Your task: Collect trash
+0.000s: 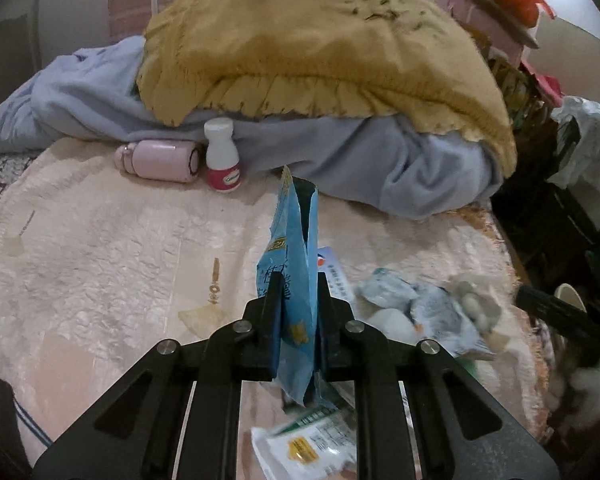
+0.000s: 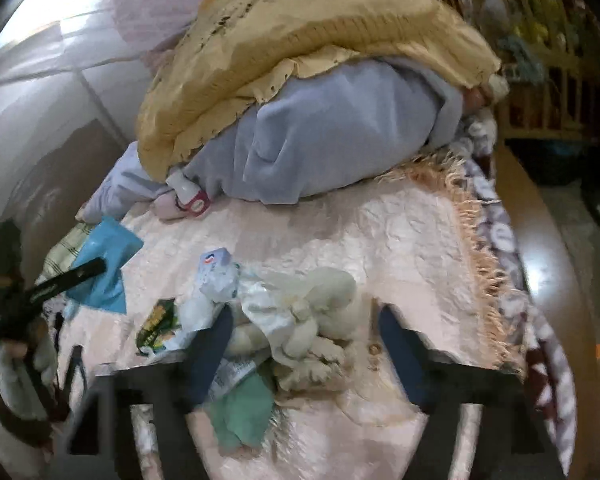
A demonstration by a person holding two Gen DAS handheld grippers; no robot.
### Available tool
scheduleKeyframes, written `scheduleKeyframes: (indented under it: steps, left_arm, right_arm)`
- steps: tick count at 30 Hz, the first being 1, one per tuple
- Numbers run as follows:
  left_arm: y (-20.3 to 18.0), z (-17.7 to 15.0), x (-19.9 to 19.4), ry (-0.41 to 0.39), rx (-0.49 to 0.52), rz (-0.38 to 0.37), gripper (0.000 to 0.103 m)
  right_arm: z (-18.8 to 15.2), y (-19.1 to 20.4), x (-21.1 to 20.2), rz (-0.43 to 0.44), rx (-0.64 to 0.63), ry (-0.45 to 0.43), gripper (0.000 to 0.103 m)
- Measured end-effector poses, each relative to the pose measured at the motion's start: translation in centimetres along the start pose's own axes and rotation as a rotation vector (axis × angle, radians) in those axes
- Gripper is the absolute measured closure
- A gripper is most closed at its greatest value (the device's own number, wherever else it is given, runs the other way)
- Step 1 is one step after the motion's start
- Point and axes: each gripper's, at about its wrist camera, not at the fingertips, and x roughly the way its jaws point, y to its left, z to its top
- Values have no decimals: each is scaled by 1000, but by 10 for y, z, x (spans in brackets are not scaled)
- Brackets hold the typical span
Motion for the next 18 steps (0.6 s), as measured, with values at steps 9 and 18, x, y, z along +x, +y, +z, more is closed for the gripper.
scheduleKeyframes:
  steps: [9,18]
  left_arm:
    - [-33,-16,-19,-4,19,-29,92]
    - [-91,-21,-35,-34,79,-84,92]
  right_arm:
    - [8,-10,68,22,67,90,68]
    - [8,-3,-30,61,-36,-44,91]
